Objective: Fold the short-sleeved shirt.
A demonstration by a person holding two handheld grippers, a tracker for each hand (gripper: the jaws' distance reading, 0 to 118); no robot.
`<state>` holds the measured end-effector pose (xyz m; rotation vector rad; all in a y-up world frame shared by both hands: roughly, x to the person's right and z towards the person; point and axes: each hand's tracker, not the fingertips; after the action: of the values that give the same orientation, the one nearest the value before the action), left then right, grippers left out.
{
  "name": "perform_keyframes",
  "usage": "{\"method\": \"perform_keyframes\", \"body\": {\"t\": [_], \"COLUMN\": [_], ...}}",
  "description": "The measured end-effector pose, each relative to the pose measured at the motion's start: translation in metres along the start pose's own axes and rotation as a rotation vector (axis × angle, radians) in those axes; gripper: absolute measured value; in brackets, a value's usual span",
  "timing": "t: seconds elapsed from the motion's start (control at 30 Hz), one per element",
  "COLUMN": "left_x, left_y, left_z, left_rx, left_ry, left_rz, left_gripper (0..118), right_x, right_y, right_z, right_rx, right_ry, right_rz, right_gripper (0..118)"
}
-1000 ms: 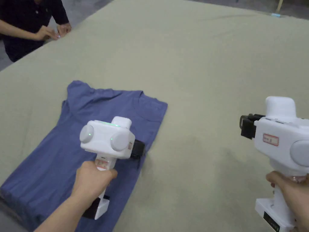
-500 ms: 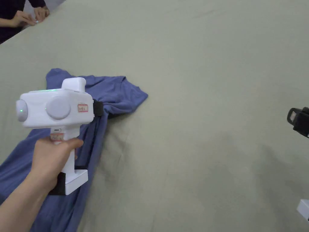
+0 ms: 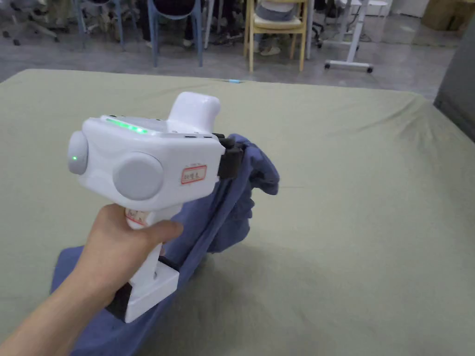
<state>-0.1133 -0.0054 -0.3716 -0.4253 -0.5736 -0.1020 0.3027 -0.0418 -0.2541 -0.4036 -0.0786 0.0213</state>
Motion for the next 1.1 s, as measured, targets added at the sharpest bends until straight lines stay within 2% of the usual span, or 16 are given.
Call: {"method": "perform_keyframes", "body": {"t": [0.13,0.37,0.47,0.67,0.73,0.77,0.83,0.9,0.93,1.0,1.03,1.07,1.1], "left_x": [0.092,0.217,0.251,0.284,0.288,0.289,0.283,0.262,0.25,0.214,0.189,0.168,0.141], "left_y": [0.001,-0.083,-0.126,-0.183,-0.194,-0.197,-0.192,-0.175,-0.166,-0.142,-0.125,-0.114,-0.102], "left_z": [-0.053,-0.181,-0.2,-0.207,-0.213,-0.215,-0.217,-0.214,-0.209,-0.181,-0.156,-0.133,-0.099], "left_rx": [-0.056,-0.348,-0.45,-0.502,-0.529,-0.532,-0.538,-0.587,-0.622,-0.565,-0.501,-0.442,-0.334], "left_ry": [-0.194,-0.327,-0.348,-0.335,-0.324,-0.312,-0.299,-0.379,-0.423,-0.436,-0.465,-0.473,-0.442], "left_rz": [-0.077,-0.227,-0.36,-0.661,-0.7,-0.684,-0.602,-0.425,-0.32,-0.132,-0.031,0.038,0.106], "left_gripper": [3,3,3,3,4,11,33,74,79,78,72,52,20], "right_x": [0.041,0.093,0.104,0.11,0.108,0.106,0.097,0.093,0.088,0.082,0.079,0.074,0.07], "right_y": [-0.011,-0.045,-0.06,-0.082,-0.085,-0.085,-0.082,-0.077,-0.075,-0.07,-0.068,-0.067,-0.067], "right_z": [0.018,0.017,0.01,-0.011,-0.014,-0.015,-0.012,-0.013,-0.011,-0.009,-0.008,-0.005,-0.003], "right_rx": [-0.001,-0.052,-0.091,-0.145,-0.152,-0.153,-0.146,-0.138,-0.135,-0.122,-0.114,-0.104,-0.102], "right_ry": [-0.073,-0.153,-0.161,-0.154,-0.144,-0.136,-0.121,-0.096,-0.086,-0.062,-0.043,-0.027,-0.014], "right_rz": [-0.043,-0.124,-0.143,-0.174,-0.183,-0.189,-0.199,-0.214,-0.216,-0.214,-0.213,-0.213,-0.212], "right_gripper": [5,5,5,5,5,5,5,5,5,5,5,5,5]}}
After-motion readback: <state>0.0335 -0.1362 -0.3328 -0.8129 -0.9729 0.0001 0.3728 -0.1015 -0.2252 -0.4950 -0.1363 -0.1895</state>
